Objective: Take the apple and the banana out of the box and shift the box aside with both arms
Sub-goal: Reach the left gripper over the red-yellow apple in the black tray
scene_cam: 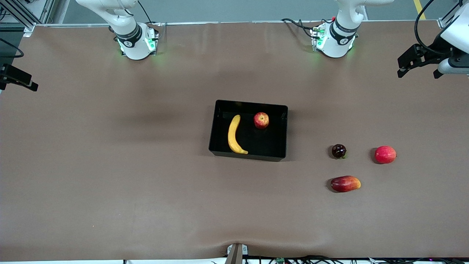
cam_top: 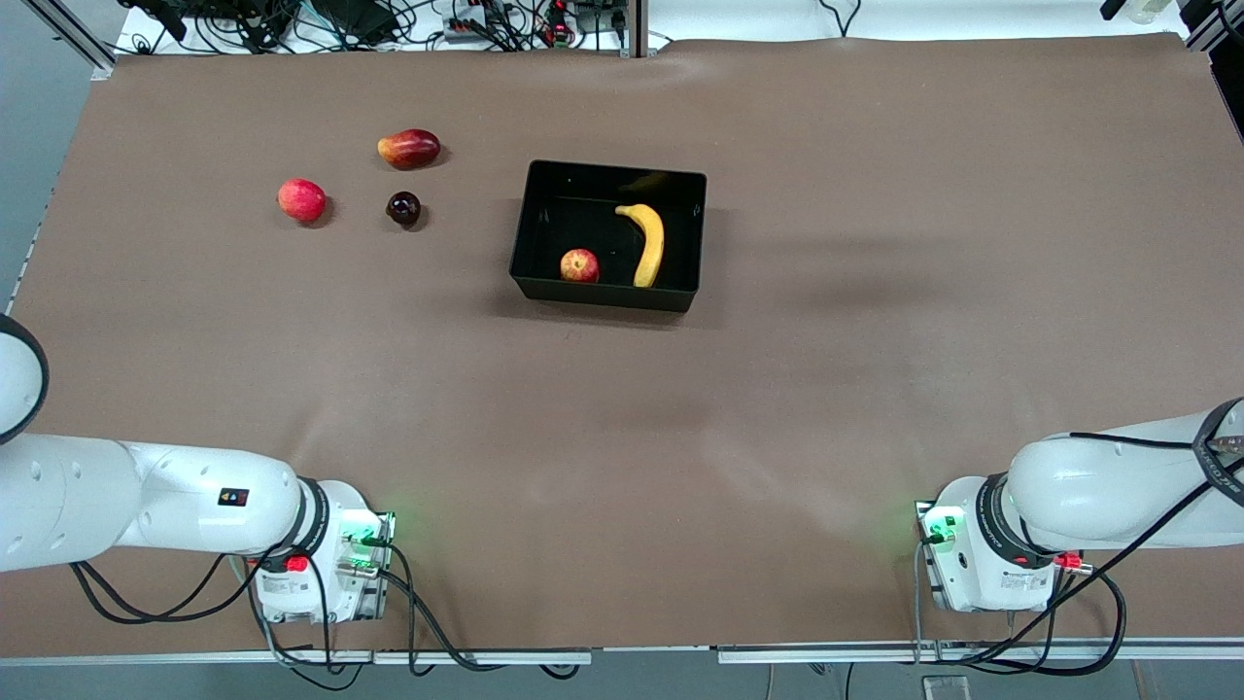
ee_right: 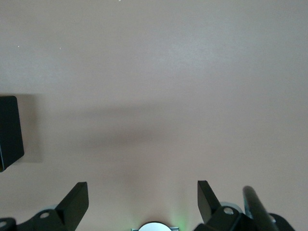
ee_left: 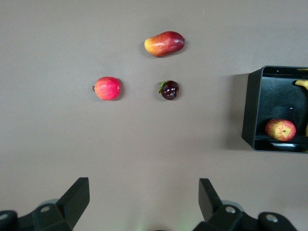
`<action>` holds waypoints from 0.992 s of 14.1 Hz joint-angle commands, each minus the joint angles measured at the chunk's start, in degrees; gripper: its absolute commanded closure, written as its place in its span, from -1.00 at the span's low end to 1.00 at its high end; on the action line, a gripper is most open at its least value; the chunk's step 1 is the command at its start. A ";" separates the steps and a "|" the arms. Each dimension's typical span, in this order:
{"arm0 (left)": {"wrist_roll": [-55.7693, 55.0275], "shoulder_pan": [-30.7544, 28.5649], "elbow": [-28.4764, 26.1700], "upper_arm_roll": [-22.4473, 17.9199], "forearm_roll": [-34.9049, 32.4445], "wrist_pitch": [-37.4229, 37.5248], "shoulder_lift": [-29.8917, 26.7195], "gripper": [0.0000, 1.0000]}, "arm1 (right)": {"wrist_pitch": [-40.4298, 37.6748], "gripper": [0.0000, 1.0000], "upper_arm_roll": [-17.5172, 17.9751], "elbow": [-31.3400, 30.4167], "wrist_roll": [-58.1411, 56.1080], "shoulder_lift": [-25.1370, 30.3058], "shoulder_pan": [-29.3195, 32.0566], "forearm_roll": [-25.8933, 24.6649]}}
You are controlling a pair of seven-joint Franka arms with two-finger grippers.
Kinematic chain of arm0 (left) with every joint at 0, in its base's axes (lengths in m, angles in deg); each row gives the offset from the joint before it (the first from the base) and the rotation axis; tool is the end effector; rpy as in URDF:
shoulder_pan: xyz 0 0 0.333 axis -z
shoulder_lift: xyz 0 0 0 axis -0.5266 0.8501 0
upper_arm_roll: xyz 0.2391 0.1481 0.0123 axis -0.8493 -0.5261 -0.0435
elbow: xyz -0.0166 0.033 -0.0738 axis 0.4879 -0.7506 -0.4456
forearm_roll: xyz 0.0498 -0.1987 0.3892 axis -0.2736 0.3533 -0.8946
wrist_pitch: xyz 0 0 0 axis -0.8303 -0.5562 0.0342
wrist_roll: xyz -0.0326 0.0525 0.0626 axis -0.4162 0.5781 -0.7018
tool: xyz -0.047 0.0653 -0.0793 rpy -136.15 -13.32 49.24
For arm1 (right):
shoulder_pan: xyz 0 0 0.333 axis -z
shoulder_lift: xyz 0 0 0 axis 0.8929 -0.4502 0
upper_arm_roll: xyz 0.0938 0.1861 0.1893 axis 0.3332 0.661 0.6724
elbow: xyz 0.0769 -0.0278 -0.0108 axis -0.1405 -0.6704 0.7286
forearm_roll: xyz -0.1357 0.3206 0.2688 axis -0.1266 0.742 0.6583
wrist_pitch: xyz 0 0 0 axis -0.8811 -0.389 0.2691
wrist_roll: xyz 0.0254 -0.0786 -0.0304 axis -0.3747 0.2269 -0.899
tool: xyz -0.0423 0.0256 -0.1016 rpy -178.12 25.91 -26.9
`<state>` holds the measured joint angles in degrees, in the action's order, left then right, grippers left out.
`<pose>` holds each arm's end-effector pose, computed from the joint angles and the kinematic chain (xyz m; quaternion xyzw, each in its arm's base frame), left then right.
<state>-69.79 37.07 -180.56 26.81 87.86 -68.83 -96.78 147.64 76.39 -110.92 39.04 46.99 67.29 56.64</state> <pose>0.5503 -0.0504 0.6248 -0.9991 0.0357 -0.0147 0.0168 0.5823 -0.0716 0.6157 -0.9981 0.0391 0.0413 0.0218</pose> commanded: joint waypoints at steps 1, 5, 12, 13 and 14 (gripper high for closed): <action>0.26 0.16 1.51 -0.14 1.28 1.27 0.57 -1.00 | -0.19 -1.00 0.29 -0.02 0.88 0.23 0.35 -0.55; -0.35 0.78 1.77 0.12 1.36 1.35 1.27 -1.00 | -0.28 -1.00 0.29 -0.02 0.88 0.15 0.53 -0.55; -18.78 0.43 -0.78 14.08 1.54 -0.75 6.63 -1.00 | -0.19 -1.00 0.29 -0.98 0.79 0.32 0.35 -0.55; -21.16 0.43 -0.78 15.23 1.37 -1.63 7.68 -1.00 | -0.19 -1.00 0.38 -0.99 0.88 0.32 0.61 -0.55; -22.84 0.51 -0.86 16.11 1.28 -2.16 8.56 -1.00 | -0.19 -1.00 0.29 -1.08 0.88 0.32 0.62 -0.55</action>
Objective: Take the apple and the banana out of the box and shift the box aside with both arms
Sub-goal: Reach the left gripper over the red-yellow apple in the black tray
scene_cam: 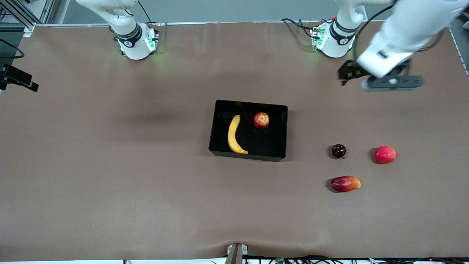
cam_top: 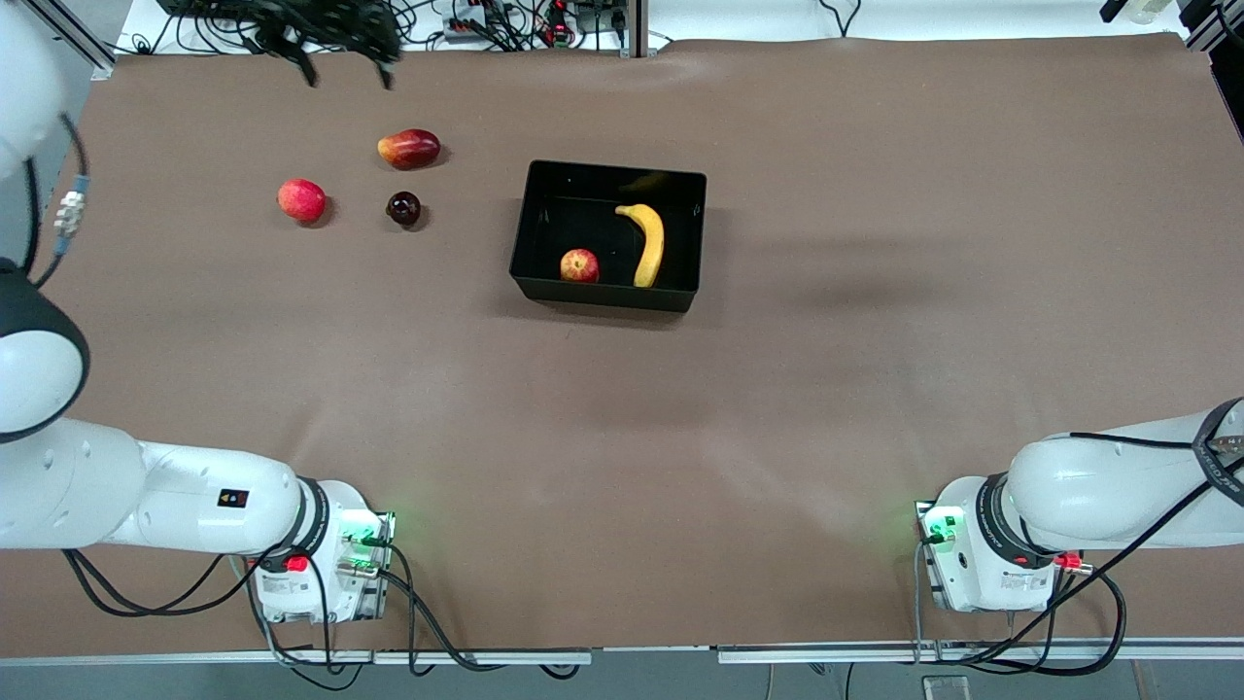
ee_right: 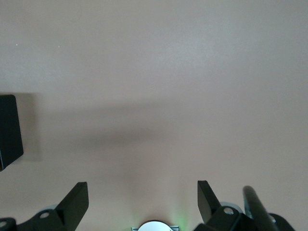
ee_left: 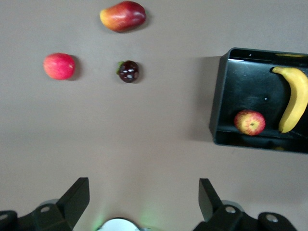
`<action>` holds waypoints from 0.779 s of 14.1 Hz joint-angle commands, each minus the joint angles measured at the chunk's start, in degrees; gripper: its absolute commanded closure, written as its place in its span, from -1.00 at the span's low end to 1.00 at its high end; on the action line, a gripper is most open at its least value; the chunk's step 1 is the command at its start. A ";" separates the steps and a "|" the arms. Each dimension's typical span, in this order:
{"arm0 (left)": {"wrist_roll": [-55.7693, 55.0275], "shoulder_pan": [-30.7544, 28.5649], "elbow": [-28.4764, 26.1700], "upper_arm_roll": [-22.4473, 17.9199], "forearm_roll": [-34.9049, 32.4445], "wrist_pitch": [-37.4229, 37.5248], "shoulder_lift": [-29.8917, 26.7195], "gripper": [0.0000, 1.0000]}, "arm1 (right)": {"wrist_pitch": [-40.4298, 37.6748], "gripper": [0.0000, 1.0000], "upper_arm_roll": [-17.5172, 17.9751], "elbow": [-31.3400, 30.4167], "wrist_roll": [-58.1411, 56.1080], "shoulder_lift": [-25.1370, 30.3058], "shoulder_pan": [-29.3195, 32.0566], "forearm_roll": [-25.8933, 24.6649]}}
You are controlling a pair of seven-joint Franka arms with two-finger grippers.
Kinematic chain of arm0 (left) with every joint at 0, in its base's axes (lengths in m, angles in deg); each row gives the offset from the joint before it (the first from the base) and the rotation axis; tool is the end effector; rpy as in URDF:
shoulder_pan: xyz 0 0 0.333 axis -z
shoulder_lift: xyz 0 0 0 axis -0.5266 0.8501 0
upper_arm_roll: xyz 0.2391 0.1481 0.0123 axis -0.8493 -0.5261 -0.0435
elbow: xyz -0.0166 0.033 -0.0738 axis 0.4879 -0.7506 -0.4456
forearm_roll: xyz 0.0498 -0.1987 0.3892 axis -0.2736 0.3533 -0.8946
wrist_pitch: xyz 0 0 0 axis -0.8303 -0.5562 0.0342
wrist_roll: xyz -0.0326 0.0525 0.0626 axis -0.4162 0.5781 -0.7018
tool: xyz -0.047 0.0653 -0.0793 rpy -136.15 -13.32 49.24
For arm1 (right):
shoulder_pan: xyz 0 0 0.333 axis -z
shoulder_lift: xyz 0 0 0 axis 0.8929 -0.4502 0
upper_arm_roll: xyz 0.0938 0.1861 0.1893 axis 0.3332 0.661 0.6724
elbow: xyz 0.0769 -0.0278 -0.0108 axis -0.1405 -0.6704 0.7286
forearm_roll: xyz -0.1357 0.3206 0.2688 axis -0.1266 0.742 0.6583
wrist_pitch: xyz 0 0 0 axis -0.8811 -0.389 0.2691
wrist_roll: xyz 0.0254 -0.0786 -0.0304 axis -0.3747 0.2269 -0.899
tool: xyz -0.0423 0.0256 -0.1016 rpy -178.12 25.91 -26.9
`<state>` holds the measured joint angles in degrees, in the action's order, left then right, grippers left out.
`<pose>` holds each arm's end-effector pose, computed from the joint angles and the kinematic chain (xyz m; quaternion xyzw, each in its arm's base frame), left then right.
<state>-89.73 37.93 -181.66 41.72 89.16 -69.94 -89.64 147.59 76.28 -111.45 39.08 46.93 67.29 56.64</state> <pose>0.5453 -0.2143 0.5447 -0.9987 0.0001 0.0419 0.0280 0.5824 -0.0727 0.6104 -0.9978 0.0405 0.0468 0.0223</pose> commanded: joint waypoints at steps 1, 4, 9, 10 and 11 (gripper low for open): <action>-4.39 -0.35 0.23 2.16 -0.03 -1.48 2.47 -1.00 | -0.22 -1.00 0.41 -0.55 0.75 0.38 0.62 -0.46; -9.49 -0.26 0.23 5.23 -0.12 -2.98 5.02 -1.00 | -0.31 -1.00 0.41 -1.25 0.84 0.64 0.44 -0.46; -15.92 -0.09 -3.36 9.11 -0.29 -8.76 8.11 -1.00 | -0.22 -1.00 -0.47 -1.34 0.84 0.47 0.44 -0.37; -16.10 0.35 -5.29 9.11 -0.29 -11.31 8.11 -1.00 | -0.22 -1.00 -0.47 -1.34 0.84 0.47 0.44 -0.37; -16.53 0.96 -6.87 9.11 -0.29 -13.59 8.11 -1.00 | -0.31 -1.00 -0.47 -1.26 0.84 0.47 0.53 -0.37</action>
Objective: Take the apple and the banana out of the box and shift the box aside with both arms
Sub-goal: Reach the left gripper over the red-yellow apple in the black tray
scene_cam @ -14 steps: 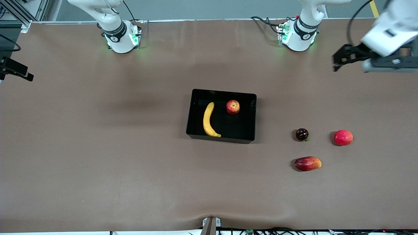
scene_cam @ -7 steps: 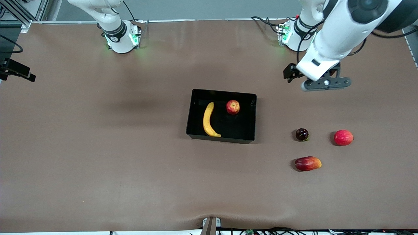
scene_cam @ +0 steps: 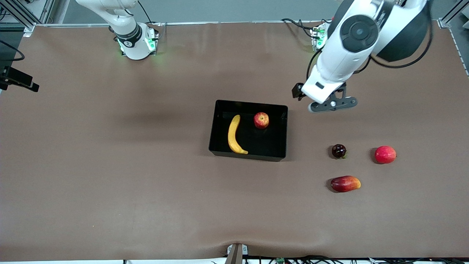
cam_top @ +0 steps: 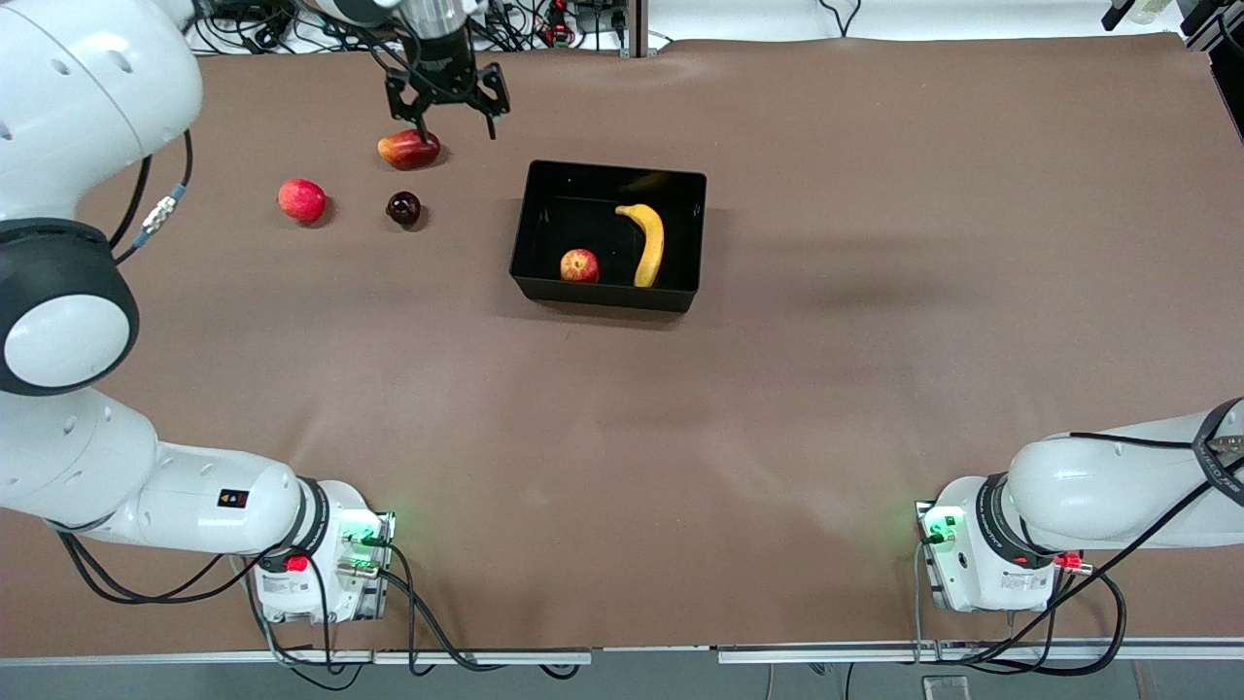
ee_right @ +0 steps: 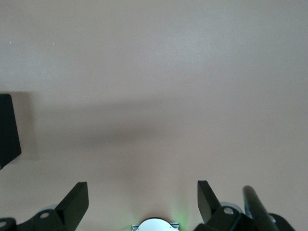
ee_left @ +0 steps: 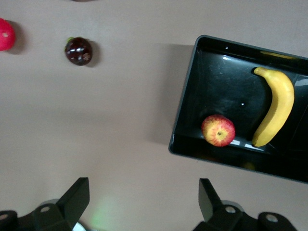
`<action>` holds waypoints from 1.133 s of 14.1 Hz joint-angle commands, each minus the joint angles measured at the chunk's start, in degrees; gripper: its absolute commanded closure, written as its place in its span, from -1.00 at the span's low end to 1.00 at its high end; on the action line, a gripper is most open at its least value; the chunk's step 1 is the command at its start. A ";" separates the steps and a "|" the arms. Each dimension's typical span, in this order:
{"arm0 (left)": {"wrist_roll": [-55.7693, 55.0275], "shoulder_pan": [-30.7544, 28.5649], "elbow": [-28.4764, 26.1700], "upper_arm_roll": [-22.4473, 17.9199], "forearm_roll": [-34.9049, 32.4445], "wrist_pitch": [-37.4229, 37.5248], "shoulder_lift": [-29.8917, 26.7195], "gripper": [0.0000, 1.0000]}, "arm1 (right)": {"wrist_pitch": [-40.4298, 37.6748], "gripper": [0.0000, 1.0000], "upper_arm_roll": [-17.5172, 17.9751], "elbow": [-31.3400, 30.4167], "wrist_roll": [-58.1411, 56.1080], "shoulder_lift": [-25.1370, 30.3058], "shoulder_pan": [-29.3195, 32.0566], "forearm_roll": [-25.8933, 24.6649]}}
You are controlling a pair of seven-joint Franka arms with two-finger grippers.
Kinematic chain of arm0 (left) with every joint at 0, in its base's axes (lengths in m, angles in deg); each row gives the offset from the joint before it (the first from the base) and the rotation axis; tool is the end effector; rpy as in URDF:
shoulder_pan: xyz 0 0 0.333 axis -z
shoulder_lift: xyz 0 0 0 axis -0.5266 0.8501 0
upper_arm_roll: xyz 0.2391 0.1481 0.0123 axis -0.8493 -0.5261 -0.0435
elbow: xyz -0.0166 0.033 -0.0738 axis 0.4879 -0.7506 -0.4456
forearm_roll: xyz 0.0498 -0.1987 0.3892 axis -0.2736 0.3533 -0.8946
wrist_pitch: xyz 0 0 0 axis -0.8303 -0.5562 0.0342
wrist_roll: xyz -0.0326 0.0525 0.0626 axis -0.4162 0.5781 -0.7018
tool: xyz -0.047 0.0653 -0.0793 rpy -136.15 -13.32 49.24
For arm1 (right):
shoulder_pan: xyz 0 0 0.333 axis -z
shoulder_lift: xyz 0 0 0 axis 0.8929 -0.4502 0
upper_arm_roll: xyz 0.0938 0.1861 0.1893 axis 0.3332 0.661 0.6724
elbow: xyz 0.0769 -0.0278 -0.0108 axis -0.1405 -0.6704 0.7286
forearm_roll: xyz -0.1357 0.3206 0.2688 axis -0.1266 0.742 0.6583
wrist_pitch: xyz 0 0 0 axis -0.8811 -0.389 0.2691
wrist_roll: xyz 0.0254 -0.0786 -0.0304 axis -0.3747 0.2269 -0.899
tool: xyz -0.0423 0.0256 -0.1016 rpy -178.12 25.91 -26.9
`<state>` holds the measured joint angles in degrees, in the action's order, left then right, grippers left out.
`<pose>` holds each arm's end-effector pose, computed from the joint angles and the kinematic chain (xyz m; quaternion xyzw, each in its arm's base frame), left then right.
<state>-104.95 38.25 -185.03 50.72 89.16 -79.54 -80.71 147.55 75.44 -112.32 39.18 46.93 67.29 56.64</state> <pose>0.5392 -0.3110 0.4394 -0.9964 -0.0495 0.0659 0.0216 0.5811 -0.0812 0.6027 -0.9970 0.0488 0.0546 0.0233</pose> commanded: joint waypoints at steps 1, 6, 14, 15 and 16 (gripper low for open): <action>-2.10 0.73 -4.65 0.12 -0.46 -6.02 -0.73 -1.00 | -0.19 -1.00 0.45 -0.38 0.74 0.47 0.52 -0.37; -4.64 4.15 -6.07 0.21 -4.66 -11.04 4.10 -1.00 | -0.89 -1.00 0.45 -0.29 0.83 0.47 0.78 -0.29; -6.15 7.59 -7.03 0.56 -6.53 -19.91 12.63 -1.00 | -0.89 -1.00 0.36 -0.21 0.83 0.47 0.79 0.24; -6.23 8.03 -7.21 0.47 -6.53 -21.23 13.07 -1.00 | -0.98 -1.00 0.36 -0.21 0.83 0.47 0.70 0.24; -7.45 8.55 -7.21 0.47 -6.53 -21.68 13.86 -1.00 | -0.89 -1.00 0.36 -0.21 0.83 0.47 0.87 0.24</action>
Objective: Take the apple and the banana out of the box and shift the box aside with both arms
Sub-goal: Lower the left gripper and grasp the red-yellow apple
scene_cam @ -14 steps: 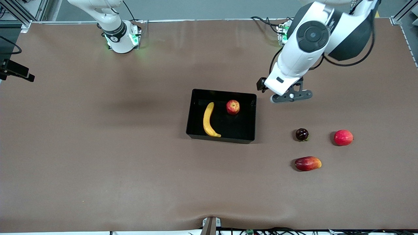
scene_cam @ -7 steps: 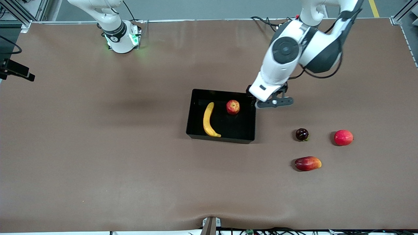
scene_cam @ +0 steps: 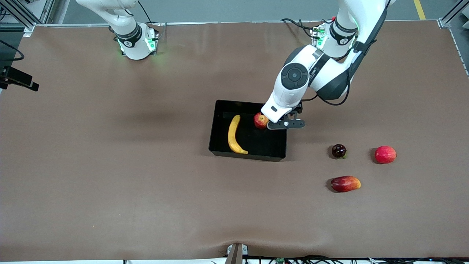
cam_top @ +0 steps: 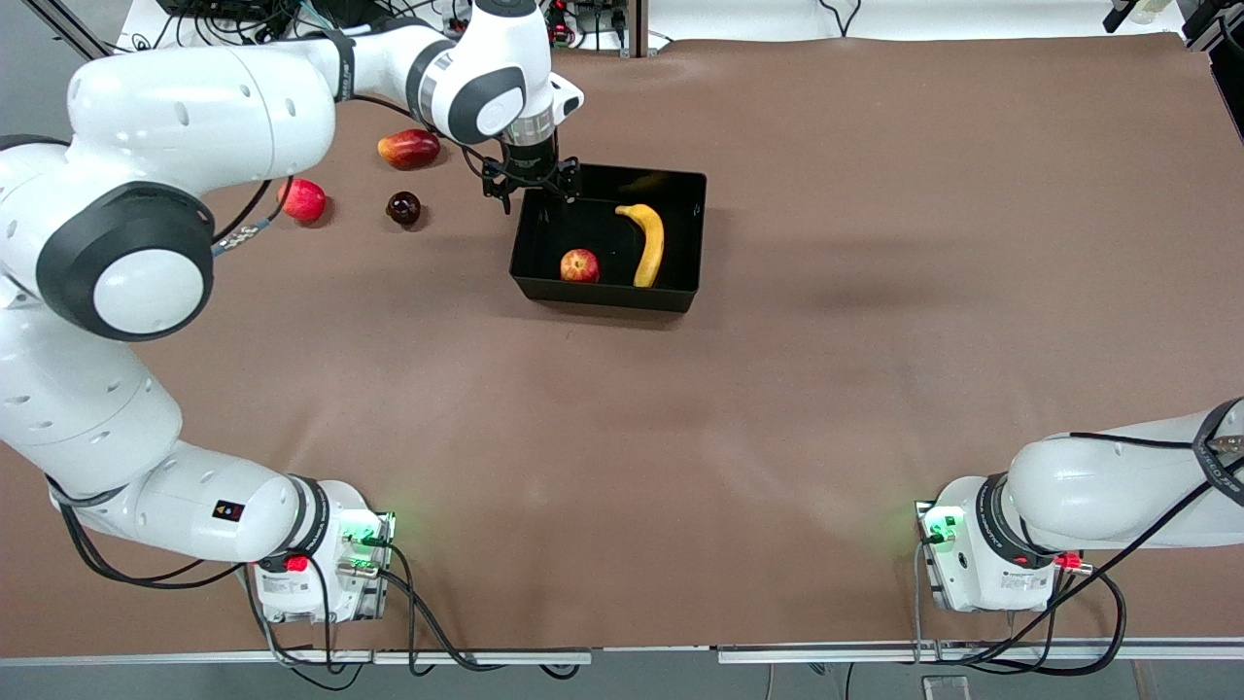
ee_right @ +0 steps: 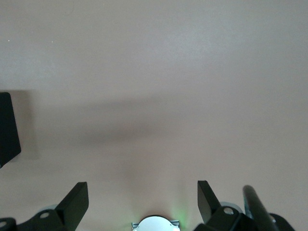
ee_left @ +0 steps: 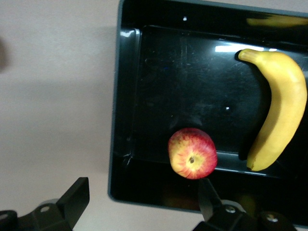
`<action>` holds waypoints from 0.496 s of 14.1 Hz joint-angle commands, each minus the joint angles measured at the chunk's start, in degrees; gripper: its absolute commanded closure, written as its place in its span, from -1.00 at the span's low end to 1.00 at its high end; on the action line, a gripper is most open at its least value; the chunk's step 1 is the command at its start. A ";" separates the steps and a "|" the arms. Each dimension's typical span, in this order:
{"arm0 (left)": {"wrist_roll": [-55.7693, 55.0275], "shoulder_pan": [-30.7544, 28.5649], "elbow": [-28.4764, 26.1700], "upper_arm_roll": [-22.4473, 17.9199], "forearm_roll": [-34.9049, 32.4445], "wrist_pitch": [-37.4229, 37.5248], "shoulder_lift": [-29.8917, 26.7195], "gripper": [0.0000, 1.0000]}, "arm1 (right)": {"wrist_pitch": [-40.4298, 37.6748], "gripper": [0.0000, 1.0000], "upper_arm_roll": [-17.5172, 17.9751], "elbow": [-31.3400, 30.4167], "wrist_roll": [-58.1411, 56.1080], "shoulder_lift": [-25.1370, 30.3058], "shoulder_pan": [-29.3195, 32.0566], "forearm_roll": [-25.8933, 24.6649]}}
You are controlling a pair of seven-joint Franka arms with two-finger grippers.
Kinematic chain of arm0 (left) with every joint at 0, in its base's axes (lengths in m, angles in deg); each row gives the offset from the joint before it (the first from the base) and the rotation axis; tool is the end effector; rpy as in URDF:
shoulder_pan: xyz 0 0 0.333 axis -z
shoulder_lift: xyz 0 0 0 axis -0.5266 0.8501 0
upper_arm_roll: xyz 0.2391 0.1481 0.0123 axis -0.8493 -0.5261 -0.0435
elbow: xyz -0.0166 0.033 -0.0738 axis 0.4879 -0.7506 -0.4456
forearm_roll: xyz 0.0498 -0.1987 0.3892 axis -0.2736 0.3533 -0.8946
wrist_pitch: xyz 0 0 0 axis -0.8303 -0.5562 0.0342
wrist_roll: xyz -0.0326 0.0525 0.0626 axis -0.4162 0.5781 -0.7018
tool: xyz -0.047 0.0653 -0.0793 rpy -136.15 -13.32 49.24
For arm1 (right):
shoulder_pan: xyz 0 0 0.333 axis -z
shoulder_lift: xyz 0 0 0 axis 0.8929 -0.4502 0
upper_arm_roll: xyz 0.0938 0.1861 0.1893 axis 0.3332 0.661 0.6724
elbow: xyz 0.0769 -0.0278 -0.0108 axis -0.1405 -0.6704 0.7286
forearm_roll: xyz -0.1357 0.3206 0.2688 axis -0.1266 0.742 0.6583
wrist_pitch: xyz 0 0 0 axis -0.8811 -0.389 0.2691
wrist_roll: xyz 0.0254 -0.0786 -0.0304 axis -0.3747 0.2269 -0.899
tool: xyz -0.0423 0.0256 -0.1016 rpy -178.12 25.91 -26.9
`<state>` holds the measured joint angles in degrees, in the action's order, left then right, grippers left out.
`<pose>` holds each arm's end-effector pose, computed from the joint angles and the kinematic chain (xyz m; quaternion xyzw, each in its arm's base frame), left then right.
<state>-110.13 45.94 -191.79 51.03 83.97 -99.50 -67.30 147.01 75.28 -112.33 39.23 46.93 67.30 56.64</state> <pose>0.5086 -0.3924 0.2697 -0.9979 -0.0071 0.0620 0.0145 0.5797 -0.0827 0.6019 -0.9967 0.0506 0.0593 0.0238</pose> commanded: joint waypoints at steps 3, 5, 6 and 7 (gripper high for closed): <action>-6.67 2.62 -0.45 0.24 -4.40 -3.04 2.99 -1.00 | -0.43 -1.00 0.53 -0.20 0.78 0.47 0.87 0.24; -8.43 2.71 -0.54 0.24 -4.68 -5.41 5.27 -1.00 | -0.52 -1.00 0.44 -0.20 0.78 0.38 1.13 0.24; -8.43 2.80 -0.54 0.24 -4.68 -6.12 5.89 -1.00 | -0.52 -1.00 0.44 -0.20 0.78 0.38 1.14 0.24; -8.43 2.98 -0.63 0.24 -4.94 -6.56 6.77 -1.00 | -0.52 -1.00 0.44 -0.20 0.78 0.38 1.14 0.24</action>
<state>-117.24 48.89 -192.24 51.10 80.49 -104.38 -61.93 146.95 75.07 -112.33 39.25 46.93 67.30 56.64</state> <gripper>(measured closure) 0.000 0.000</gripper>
